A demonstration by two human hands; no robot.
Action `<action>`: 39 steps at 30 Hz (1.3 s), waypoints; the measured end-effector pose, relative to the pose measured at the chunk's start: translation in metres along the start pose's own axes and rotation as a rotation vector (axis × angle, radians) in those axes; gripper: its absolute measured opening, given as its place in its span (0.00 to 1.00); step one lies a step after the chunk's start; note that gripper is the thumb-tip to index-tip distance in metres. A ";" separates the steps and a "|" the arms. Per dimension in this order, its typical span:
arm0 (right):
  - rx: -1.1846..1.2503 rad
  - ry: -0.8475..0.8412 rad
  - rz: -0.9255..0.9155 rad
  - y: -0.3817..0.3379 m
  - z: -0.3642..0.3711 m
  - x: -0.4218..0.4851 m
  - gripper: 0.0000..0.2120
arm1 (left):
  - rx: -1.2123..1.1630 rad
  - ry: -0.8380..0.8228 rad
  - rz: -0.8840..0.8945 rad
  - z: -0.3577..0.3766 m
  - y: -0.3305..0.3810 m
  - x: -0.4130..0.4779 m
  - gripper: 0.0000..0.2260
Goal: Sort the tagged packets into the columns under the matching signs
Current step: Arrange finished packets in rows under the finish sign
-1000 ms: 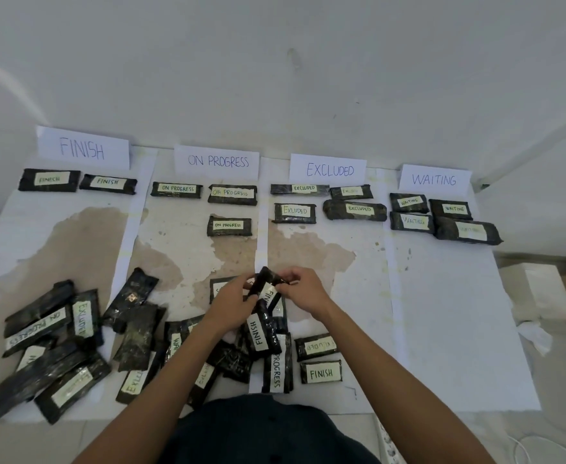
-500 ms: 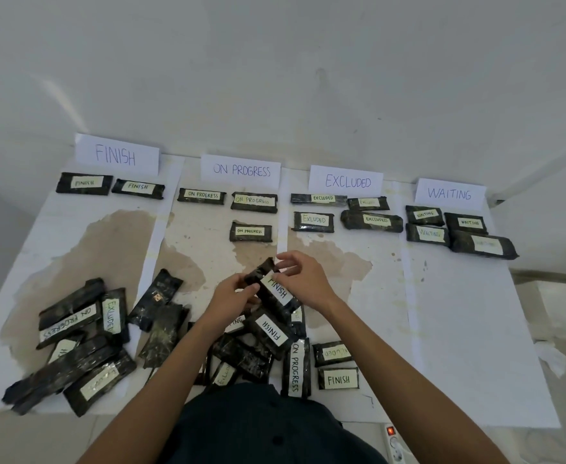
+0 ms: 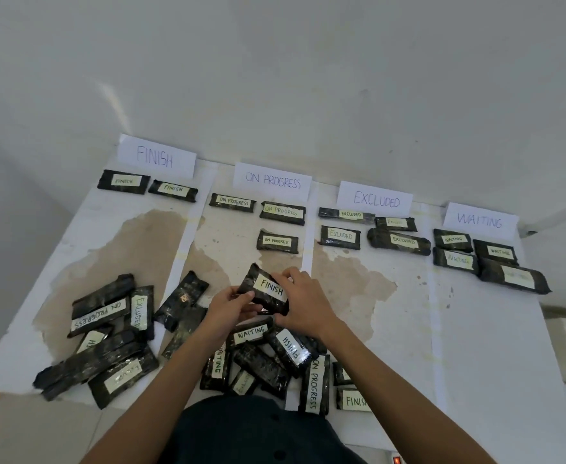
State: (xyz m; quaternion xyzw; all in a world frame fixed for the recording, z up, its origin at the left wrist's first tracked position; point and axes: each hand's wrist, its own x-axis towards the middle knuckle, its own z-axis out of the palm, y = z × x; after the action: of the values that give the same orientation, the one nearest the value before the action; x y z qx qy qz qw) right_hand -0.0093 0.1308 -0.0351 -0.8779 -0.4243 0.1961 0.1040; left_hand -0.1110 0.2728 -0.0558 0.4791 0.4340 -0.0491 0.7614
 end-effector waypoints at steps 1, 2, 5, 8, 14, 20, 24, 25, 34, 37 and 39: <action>0.001 0.007 -0.012 -0.004 0.000 0.004 0.39 | -0.018 0.003 0.003 -0.004 0.002 0.000 0.05; 0.005 0.017 -0.021 -0.009 0.000 0.008 0.39 | -0.020 0.011 0.008 -0.009 0.005 -0.002 0.05; 0.013 0.035 -0.042 -0.025 0.001 0.024 0.39 | 0.119 0.070 0.074 -0.028 0.012 -0.002 0.13; 0.029 0.037 -0.068 -0.043 -0.001 0.041 0.39 | 0.417 0.139 0.271 -0.051 0.023 -0.002 0.28; 0.068 0.066 -0.127 -0.080 -0.001 0.074 0.36 | 1.269 0.207 0.755 -0.098 0.057 0.004 0.37; 0.072 0.070 -0.179 -0.107 0.005 0.109 0.34 | 1.538 0.163 0.826 -0.131 0.076 0.028 0.33; 0.084 0.039 -0.217 -0.115 0.014 0.135 0.32 | 1.552 0.124 0.802 -0.149 0.089 0.051 0.28; 0.100 0.037 -0.223 -0.116 0.016 0.142 0.31 | 1.539 0.117 0.794 -0.153 0.093 0.058 0.27; 0.335 -0.008 -0.096 -0.099 0.033 0.205 0.30 | 1.454 0.193 0.623 -0.191 0.129 0.132 0.26; 0.354 -0.023 -0.078 -0.089 0.042 0.224 0.29 | 1.439 0.221 0.585 -0.199 0.142 0.154 0.27; 0.350 -0.026 -0.081 -0.085 0.046 0.233 0.28 | 1.430 0.225 0.568 -0.204 0.149 0.167 0.27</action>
State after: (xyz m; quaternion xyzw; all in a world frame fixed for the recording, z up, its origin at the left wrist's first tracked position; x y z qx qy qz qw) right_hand 0.0424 0.3668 -0.1067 -0.8259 -0.4200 0.2739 0.2578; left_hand -0.0603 0.5671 -0.1049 0.9488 0.2320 -0.0714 0.2021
